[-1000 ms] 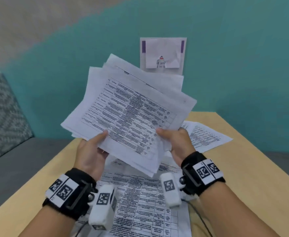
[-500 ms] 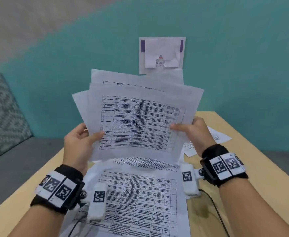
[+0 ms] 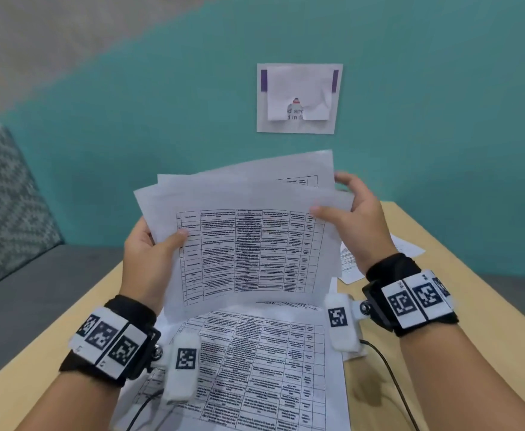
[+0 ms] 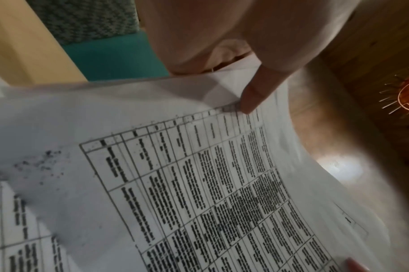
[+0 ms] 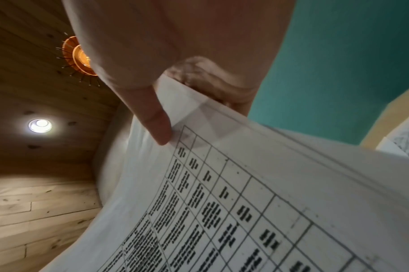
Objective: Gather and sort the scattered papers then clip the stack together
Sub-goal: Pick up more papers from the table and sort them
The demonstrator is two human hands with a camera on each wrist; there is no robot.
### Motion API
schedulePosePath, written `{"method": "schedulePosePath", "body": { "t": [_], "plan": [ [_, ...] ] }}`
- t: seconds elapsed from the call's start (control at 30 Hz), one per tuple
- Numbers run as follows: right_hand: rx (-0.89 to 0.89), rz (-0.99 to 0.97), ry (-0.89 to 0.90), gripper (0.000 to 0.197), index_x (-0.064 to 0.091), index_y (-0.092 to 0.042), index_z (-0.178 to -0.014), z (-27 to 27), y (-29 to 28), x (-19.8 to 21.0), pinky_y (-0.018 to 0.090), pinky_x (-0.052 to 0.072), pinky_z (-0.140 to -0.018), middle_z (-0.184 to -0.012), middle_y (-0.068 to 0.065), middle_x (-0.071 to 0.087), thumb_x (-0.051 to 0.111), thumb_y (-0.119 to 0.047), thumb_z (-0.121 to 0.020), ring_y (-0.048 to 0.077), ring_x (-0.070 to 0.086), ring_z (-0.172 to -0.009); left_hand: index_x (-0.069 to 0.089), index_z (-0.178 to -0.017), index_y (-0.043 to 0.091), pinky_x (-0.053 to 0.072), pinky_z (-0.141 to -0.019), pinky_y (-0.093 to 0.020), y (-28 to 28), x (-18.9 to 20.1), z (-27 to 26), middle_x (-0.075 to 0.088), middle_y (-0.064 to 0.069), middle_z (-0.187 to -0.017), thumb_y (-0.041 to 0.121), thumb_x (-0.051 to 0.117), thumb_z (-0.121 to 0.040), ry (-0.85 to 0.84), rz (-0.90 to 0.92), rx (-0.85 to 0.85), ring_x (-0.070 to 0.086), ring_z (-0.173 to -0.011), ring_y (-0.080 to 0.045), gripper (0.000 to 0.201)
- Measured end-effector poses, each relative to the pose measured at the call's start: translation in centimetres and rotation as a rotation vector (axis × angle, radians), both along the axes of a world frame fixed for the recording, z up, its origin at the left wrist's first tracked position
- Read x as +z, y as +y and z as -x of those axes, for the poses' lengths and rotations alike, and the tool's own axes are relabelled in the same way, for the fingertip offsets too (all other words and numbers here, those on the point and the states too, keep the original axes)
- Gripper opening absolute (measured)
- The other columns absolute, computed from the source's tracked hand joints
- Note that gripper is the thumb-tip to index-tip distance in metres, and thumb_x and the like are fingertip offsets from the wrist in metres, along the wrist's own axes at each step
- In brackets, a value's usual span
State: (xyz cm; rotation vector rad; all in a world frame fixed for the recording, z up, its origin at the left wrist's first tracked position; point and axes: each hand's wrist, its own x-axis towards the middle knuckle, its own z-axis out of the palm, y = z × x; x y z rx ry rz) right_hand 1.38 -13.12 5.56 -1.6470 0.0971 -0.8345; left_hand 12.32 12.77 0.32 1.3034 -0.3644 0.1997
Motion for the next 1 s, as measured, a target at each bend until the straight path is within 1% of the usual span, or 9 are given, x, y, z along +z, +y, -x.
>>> {"method": "schedulePosePath", "body": {
  "t": [0.17,0.27,0.33,0.43,0.67,0.77,0.83,0.93,1.0],
  "plan": [
    [-0.152,0.272,-0.154,0.057,0.050,-0.047,-0.133,0.7,0.2,1.2,0.030,0.056,-0.088,-0.105,-0.003,0.061,0.071,-0.017,-0.090,0.018,0.063,-0.094,0.070,-0.109,0.024,0.060,-0.082,-0.033,0.0,0.0,0.1,0.081,0.007,-0.106,-0.007,0.062,-0.097,0.012,-0.004,-0.006,0.077,-0.095,-0.012,0.034],
    [-0.210,0.287,-0.173,0.026,0.065,-0.032,-0.116,0.3,0.2,1.9,0.017,0.049,-0.074,-0.086,-0.009,0.060,0.071,-0.025,-0.092,0.002,0.057,-0.076,0.070,-0.108,0.021,0.061,-0.071,-0.025,0.1,0.1,0.1,0.082,0.010,-0.096,-0.009,0.062,-0.095,0.028,-0.002,-0.006,0.078,-0.086,-0.008,0.034],
    [-0.245,0.268,-0.160,0.006,0.072,-0.017,-0.094,0.0,0.1,1.9,0.018,0.046,-0.072,-0.079,-0.009,0.065,0.072,-0.022,-0.090,0.001,0.056,-0.071,0.070,-0.109,0.019,0.061,-0.065,-0.022,0.2,0.1,0.1,0.082,0.010,-0.092,-0.010,0.061,-0.095,0.046,0.008,-0.004,0.078,-0.081,-0.007,0.033],
    [-0.242,0.282,-0.040,0.009,0.071,-0.010,-0.079,0.2,-0.9,1.5,0.024,0.049,-0.074,-0.077,0.000,0.069,0.074,-0.017,-0.085,0.010,0.059,-0.073,0.069,-0.116,0.012,0.060,-0.061,-0.020,0.2,0.3,0.3,0.081,0.005,-0.095,-0.010,0.061,-0.095,0.070,0.017,0.004,0.077,-0.077,-0.006,0.031],
    [-0.233,0.255,-0.069,0.006,0.072,-0.018,-0.082,0.7,-1.2,2.3,0.017,0.049,-0.078,-0.081,-0.012,0.069,0.073,-0.021,-0.087,0.004,0.060,-0.079,0.066,-0.126,0.007,0.060,-0.061,-0.021,0.1,0.4,0.4,0.078,0.000,-0.104,-0.010,0.060,-0.095,0.080,0.017,0.006,0.077,-0.078,-0.007,0.036],
    [-0.267,0.242,0.028,0.010,0.070,-0.017,-0.079,0.3,-1.4,1.6,0.024,0.048,-0.074,-0.078,-0.010,0.066,0.071,-0.023,-0.087,0.007,0.058,-0.074,0.066,-0.123,0.006,0.060,-0.060,-0.021,0.1,0.4,0.4,0.079,0.004,-0.098,-0.010,0.060,-0.096,0.084,0.018,0.003,0.077,-0.076,-0.007,0.032],
    [-0.234,0.121,0.003,0.015,0.067,-0.020,-0.085,0.0,-1.7,0.7,0.027,0.047,-0.077,-0.083,-0.011,0.064,0.069,-0.034,-0.090,0.007,0.058,-0.078,0.066,-0.122,0.006,0.060,-0.061,-0.021,0.1,0.3,0.3,0.080,0.006,-0.095,-0.009,0.060,-0.096,0.090,0.020,0.001,0.077,-0.078,-0.009,0.031],
    [0.043,-0.145,0.040,0.050,0.061,-0.029,-0.118,-0.2,-2.5,-0.9,0.038,0.047,-0.091,-0.113,-0.013,0.065,0.064,-0.063,-0.081,0.012,0.060,-0.110,0.066,-0.120,0.008,0.060,-0.061,-0.022,0.1,0.2,0.3,0.081,0.006,-0.095,-0.008,0.060,-0.097,0.095,0.036,-0.004,0.078,-0.078,-0.008,0.029],
    [0.200,-0.181,0.163,0.060,0.055,-0.031,-0.133,-0.5,-2.9,-2.3,0.041,0.050,-0.090,-0.123,-0.007,0.070,0.073,-0.050,-0.079,0.021,0.064,-0.115,0.066,-0.120,0.009,0.060,-0.061,-0.022,0.1,0.3,0.2,0.081,0.006,-0.096,-0.008,0.059,-0.097,0.099,0.049,-0.010,0.078,-0.080,-0.010,0.029]
  ]
}}
